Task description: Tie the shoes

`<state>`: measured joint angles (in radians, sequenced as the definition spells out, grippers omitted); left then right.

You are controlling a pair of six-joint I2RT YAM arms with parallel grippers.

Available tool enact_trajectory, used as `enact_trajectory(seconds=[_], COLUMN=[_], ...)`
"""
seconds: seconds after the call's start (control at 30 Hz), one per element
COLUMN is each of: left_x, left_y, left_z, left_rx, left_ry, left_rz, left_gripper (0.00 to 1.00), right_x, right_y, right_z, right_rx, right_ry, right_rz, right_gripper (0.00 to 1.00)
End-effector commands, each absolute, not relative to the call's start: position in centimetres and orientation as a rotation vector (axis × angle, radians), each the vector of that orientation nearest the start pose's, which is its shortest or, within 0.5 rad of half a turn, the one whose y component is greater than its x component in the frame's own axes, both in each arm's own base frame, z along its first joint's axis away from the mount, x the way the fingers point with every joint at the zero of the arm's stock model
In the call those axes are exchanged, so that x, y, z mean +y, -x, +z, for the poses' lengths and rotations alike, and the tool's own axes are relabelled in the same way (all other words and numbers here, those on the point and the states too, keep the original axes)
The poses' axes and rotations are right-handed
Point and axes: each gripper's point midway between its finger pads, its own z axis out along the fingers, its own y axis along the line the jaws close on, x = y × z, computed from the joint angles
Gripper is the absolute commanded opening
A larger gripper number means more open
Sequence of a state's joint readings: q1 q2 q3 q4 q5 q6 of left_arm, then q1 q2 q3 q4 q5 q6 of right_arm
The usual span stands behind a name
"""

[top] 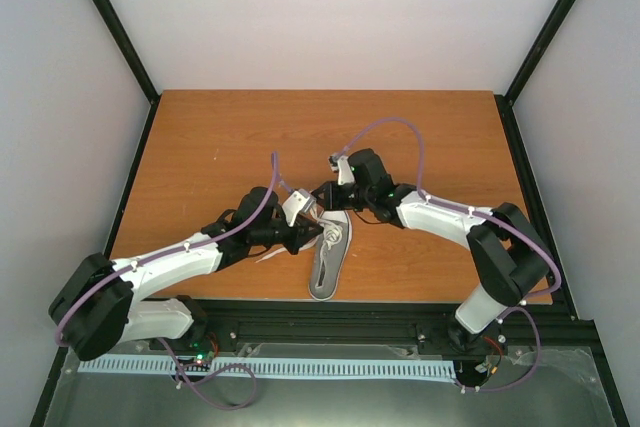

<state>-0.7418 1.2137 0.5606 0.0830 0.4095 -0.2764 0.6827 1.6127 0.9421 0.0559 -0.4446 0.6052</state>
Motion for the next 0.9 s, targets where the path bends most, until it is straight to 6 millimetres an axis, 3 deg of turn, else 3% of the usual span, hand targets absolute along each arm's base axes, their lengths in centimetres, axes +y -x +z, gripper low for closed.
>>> enact_trajectory(seconds=[0.0, 0.1, 0.2, 0.5, 0.67, 0.87], left_x=[-30.3, -30.3, -30.2, -29.9, -29.9, -30.1], left_y=[-21.8, -21.7, -21.6, -21.4, -21.3, -21.3], left_z=[15.6, 15.5, 15.6, 15.9, 16.0, 16.4], left_rx=[2.056, 2.059, 2.056, 2.061, 2.070, 2.080], left_ry=[-0.772, -0.766, -0.756, -0.752, -0.743, -0.748], left_rz=[-1.068, -1.078, -1.083, -1.079, -1.087, -1.095], left_gripper=[0.01, 0.01, 0.01, 0.01, 0.01, 0.01], right_x=[33.1, 31.2, 29.1, 23.9, 25.0, 27.7], right_y=[-30.2, -30.6, -30.6, -28.6, -25.8, -22.1], right_z=[14.3, 14.9, 16.2, 20.4, 21.1, 18.8], right_rx=[2.352, 2.339, 2.310, 2.211, 2.133, 2.041], right_ry=[0.336, 0.287, 0.237, 0.195, 0.361, 0.556], right_rz=[1.092, 0.976, 0.883, 0.734, 0.880, 1.124], right_gripper=[0.27, 0.55, 0.69, 0.91, 0.98, 0.98])
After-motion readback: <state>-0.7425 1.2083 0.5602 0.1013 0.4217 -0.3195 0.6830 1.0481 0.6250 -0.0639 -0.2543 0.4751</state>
